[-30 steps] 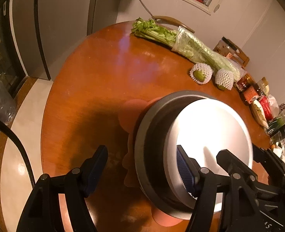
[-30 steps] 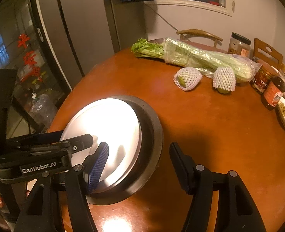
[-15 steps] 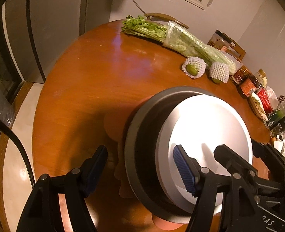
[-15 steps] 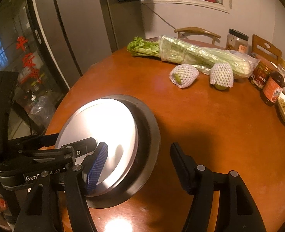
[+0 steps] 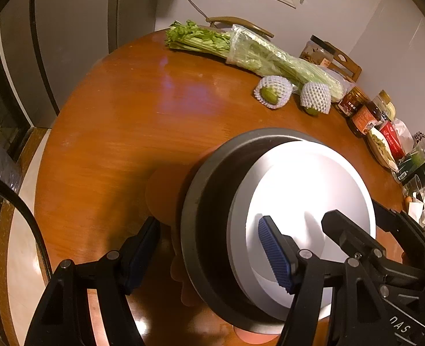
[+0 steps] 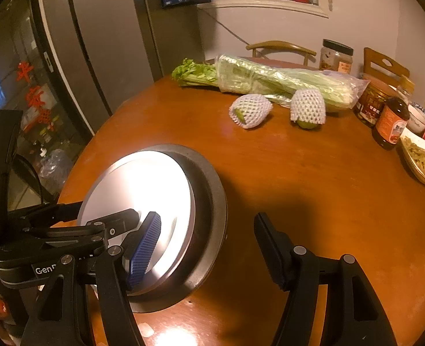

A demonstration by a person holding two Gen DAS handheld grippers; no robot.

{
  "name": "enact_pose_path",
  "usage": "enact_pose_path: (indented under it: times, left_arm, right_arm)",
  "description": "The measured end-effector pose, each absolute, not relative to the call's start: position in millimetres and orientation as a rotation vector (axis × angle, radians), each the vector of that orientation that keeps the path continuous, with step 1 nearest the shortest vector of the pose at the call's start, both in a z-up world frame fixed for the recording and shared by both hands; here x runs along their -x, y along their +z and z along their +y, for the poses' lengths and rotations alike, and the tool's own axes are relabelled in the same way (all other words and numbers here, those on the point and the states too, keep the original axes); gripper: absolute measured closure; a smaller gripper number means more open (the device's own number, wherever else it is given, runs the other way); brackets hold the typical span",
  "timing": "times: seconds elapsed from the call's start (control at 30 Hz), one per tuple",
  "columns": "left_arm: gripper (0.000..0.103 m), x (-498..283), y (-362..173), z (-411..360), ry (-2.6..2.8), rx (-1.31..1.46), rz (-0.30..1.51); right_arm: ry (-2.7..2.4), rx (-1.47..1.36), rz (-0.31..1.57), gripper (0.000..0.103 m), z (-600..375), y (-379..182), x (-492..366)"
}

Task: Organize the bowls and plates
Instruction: 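Hold the steel bowl above the grey tray and align it with the left gripper, then lower the steel bowl onto the grey tray and open the left gripper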

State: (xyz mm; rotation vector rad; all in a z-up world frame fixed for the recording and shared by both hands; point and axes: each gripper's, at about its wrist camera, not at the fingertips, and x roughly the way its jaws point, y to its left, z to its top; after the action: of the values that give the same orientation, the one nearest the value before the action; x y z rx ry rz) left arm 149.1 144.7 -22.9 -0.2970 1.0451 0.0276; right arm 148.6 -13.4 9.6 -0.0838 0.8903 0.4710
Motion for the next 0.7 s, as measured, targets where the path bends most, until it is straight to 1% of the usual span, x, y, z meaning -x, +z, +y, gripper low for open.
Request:
enact_pose_path:
  times: [0.7]
  left_arm:
    - [0.033, -162, -20, 96, 0.007, 0.231, 1.059]
  right_arm:
    - [0.4, 0.036, 0.878, 0.035, -59, 10, -151]
